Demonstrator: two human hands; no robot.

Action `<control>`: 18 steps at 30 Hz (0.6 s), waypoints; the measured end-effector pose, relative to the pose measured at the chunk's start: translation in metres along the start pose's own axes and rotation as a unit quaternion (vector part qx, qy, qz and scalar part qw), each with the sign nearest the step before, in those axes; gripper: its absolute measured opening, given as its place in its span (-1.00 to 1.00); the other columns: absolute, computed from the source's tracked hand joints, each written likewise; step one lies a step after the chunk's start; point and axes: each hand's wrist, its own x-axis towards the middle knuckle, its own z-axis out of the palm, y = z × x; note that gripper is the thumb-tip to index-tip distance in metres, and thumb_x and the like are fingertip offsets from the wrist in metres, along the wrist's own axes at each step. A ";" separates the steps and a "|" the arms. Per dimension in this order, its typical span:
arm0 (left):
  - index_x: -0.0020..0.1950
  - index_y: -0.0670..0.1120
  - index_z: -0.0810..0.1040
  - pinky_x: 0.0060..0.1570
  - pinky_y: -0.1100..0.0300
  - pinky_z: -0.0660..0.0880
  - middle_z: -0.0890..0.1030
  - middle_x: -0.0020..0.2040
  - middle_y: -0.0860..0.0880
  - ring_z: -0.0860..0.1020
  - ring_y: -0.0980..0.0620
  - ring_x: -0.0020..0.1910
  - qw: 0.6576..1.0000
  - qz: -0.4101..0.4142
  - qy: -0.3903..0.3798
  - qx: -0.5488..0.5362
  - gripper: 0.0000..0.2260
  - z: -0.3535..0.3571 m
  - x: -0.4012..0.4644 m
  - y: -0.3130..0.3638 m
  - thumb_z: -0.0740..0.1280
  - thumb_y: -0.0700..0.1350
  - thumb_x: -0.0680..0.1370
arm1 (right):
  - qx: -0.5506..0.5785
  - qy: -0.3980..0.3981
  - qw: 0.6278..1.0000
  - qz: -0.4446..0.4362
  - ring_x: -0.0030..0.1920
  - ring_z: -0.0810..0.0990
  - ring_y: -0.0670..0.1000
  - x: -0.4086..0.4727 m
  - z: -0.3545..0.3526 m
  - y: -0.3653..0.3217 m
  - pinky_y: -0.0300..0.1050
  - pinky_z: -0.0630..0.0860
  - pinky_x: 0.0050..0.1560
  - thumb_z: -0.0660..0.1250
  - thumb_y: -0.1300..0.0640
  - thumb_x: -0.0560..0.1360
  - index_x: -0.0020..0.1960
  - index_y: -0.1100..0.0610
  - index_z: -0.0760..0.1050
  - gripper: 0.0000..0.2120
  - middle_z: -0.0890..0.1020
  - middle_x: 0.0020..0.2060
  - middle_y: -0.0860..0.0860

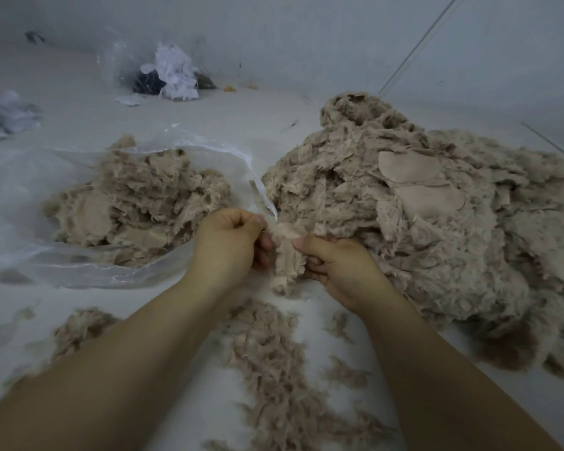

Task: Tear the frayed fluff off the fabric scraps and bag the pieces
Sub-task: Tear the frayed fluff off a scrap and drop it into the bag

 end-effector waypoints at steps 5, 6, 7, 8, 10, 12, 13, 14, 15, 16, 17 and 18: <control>-0.26 -0.15 0.61 -0.62 0.29 0.32 0.61 -0.46 -0.09 0.47 -0.02 -0.63 0.977 -0.034 -0.154 0.141 -0.69 -0.007 -0.012 0.001 0.51 0.08 0.45 | 0.026 0.032 0.999 -0.020 -0.54 0.46 -0.08 0.001 0.004 -0.001 -0.01 0.60 -0.14 0.37 0.24 0.52 -0.52 0.11 0.41 -0.56 0.38 -0.63 -0.03; -0.32 -0.10 0.62 -0.64 0.32 0.30 0.63 -0.44 -0.10 0.45 0.01 -0.65 0.972 -0.030 -0.177 0.154 -0.77 -0.008 -0.014 0.001 0.52 -0.03 0.46 | 0.022 0.027 0.999 -0.021 -0.53 0.45 -0.06 0.001 0.004 -0.001 0.00 0.60 -0.13 0.37 0.22 0.52 -0.52 0.11 0.42 -0.57 0.38 -0.62 -0.03; -0.36 -0.09 0.60 -0.65 0.34 0.29 0.64 -0.43 -0.11 0.44 0.03 -0.67 0.970 -0.027 -0.186 0.156 -0.77 -0.008 -0.015 0.000 0.50 -0.14 0.49 | 0.015 0.014 1.000 -0.022 -0.49 0.47 -0.04 0.000 0.004 -0.002 0.00 0.62 -0.12 0.37 0.21 0.52 -0.51 0.10 0.47 -0.58 0.42 -0.60 -0.04; -0.35 -0.13 0.59 -0.66 0.34 0.29 0.63 -0.45 -0.11 0.43 0.05 -0.68 0.969 -0.028 -0.190 0.154 -0.77 -0.009 -0.017 0.001 0.46 -0.20 0.51 | 0.009 -0.009 1.000 -0.023 -0.44 0.54 -0.03 -0.001 0.005 -0.002 -0.03 0.64 -0.12 0.37 0.21 0.53 -0.49 0.07 0.54 -0.60 0.49 -0.56 -0.05; -0.28 -0.27 0.57 -0.65 0.33 0.32 0.61 -0.48 -0.14 0.46 0.04 -0.66 0.967 -0.043 -0.207 0.141 -0.78 -0.009 -0.018 0.003 0.42 -0.21 0.54 | 0.006 -0.039 0.999 -0.027 -0.32 0.66 -0.03 -0.003 0.005 -0.003 -0.15 0.62 -0.18 0.35 0.25 0.53 -0.39 0.07 0.66 -0.66 0.64 -0.43 -0.02; -0.25 -0.32 0.55 -0.62 0.30 0.34 0.62 -0.44 -0.21 0.49 -0.02 -0.63 0.955 -0.071 -0.244 0.155 -0.74 -0.013 -0.016 0.004 0.41 -0.17 0.56 | 0.016 -0.023 0.999 -0.028 -0.30 0.68 -0.06 -0.004 0.006 -0.003 -0.21 0.60 -0.25 0.35 0.27 0.54 -0.36 0.07 0.68 -0.67 0.66 -0.42 -0.03; -0.28 -0.31 0.55 -0.59 0.29 0.32 0.62 -0.43 -0.24 0.47 -0.05 -0.63 0.942 -0.079 -0.271 0.181 -0.71 -0.016 -0.016 0.006 0.41 -0.15 0.56 | 0.020 -0.007 0.999 -0.029 -0.33 0.67 -0.08 -0.004 0.006 -0.004 -0.20 0.61 -0.26 0.34 0.28 0.54 -0.35 0.09 0.68 -0.67 0.64 -0.45 -0.06; -0.30 -0.29 0.56 -0.56 0.28 0.31 0.62 -0.42 -0.27 0.46 -0.07 -0.62 0.926 -0.085 -0.302 0.211 -0.70 -0.021 -0.015 0.009 0.41 -0.13 0.56 | 0.023 0.008 0.999 -0.031 -0.37 0.65 -0.10 -0.003 0.006 -0.004 -0.18 0.62 -0.28 0.33 0.30 0.54 -0.32 0.12 0.66 -0.71 0.61 -0.49 -0.08; -0.30 -0.28 0.58 -0.53 0.26 0.30 0.63 -0.39 -0.28 0.45 -0.06 -0.61 0.906 -0.089 -0.339 0.237 -0.72 -0.025 -0.015 0.010 0.42 -0.14 0.55 | 0.025 0.023 0.999 -0.033 -0.42 0.62 -0.13 -0.003 0.007 -0.005 -0.15 0.64 -0.27 0.32 0.32 0.54 -0.26 0.14 0.63 -0.75 0.58 -0.52 -0.10; -0.28 -0.27 0.60 -0.54 0.28 0.30 0.64 -0.37 -0.26 0.44 -0.05 -0.62 0.888 -0.090 -0.371 0.256 -0.76 -0.029 -0.016 0.013 0.44 -0.16 0.53 | 0.027 0.031 0.999 -0.035 -0.45 0.60 -0.15 -0.002 0.007 -0.005 -0.14 0.65 -0.26 0.30 0.34 0.55 -0.22 0.16 0.59 -0.78 0.56 -0.54 -0.12; -0.24 -0.25 0.62 -0.56 0.30 0.31 0.66 -0.35 -0.22 0.44 0.00 -0.63 0.879 -0.088 -0.389 0.263 -0.82 -0.032 -0.018 0.014 0.48 -0.17 0.50 | 0.028 0.028 0.999 -0.035 -0.47 0.58 -0.17 -0.003 0.007 -0.005 -0.16 0.65 -0.27 0.29 0.35 0.55 -0.24 0.15 0.57 -0.77 0.54 -0.56 -0.12; -0.20 -0.21 0.65 -0.57 0.30 0.33 0.67 -0.32 -0.16 0.44 0.03 -0.62 0.878 -0.084 -0.386 0.270 -0.86 -0.033 -0.019 0.017 0.54 -0.16 0.43 | 0.028 0.018 0.999 -0.032 -0.49 0.56 -0.17 -0.003 0.007 -0.005 -0.19 0.63 -0.30 0.29 0.35 0.55 -0.30 0.11 0.58 -0.70 0.52 -0.58 -0.12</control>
